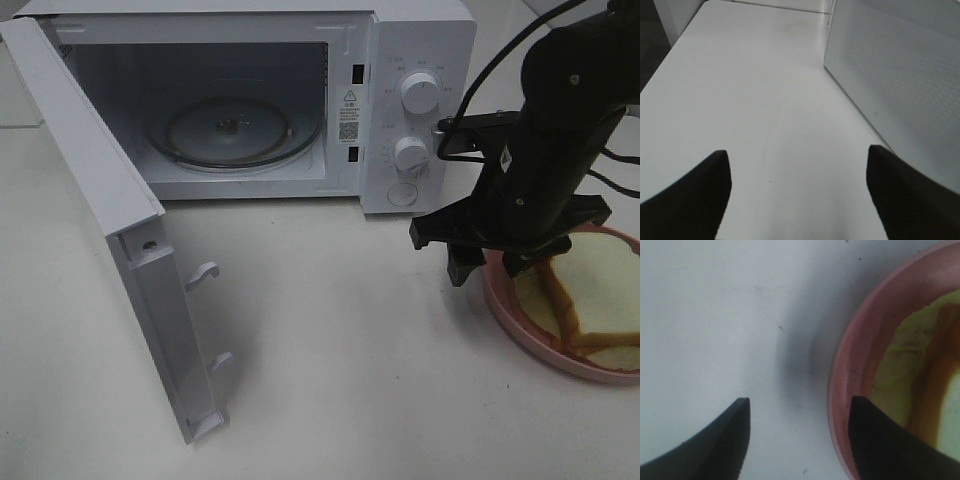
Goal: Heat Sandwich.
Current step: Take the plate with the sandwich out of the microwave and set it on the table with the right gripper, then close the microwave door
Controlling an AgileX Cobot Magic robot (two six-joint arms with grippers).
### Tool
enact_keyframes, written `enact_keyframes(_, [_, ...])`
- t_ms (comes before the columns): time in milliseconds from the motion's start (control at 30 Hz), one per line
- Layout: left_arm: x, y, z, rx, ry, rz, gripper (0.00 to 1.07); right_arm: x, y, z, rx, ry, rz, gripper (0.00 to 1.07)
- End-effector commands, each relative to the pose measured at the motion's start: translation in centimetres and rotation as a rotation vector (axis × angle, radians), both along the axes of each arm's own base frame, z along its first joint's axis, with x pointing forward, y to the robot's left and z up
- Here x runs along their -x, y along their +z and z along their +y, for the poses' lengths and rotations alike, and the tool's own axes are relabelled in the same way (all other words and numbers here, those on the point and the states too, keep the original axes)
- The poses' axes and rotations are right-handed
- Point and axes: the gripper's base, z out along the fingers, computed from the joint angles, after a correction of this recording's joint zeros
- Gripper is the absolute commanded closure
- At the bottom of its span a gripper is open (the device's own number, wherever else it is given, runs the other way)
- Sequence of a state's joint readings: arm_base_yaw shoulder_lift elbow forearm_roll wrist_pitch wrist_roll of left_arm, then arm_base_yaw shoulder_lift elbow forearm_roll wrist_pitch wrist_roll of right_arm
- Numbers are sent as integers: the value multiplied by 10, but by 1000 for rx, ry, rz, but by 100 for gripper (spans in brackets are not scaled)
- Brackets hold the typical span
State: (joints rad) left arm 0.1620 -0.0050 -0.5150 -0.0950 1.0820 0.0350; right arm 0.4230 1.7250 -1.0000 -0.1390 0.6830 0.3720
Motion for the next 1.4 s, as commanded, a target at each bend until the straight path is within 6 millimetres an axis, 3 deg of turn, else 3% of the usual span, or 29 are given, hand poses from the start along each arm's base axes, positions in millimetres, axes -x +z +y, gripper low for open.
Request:
enact_keyframes(33, [2,1,0,2,5,-30,35,3,10,-1,-6,27,3,48])
enact_keyframes(500, [2,1,0,2,5,-29,35,-2,68,-25,-97,80,154,48])
enact_keyframes(833, [2,1,0,2,5,-29,35,11,105,-76,-97,-33,133,48])
enact_keyframes(900, [2,1,0,2,5,-29,35,20,116,-86,-98,-59,130,48])
enact_keyframes(1167, [2,1,0,2,5,-29,35,52,157,-91,-126,-69,-11,48])
enact_keyframes(1200, [2,1,0,2,5,-29,35,67,172,-93,-136,-71,-79,48])
enact_keyframes(1267, [2,1,0,2,5,-29,35,75,180,-93,-141,-72,-113,48])
enact_keyframes(1400, [2,1,0,2,5,-29,35,114,210,-97,-162,-62,-268,48])
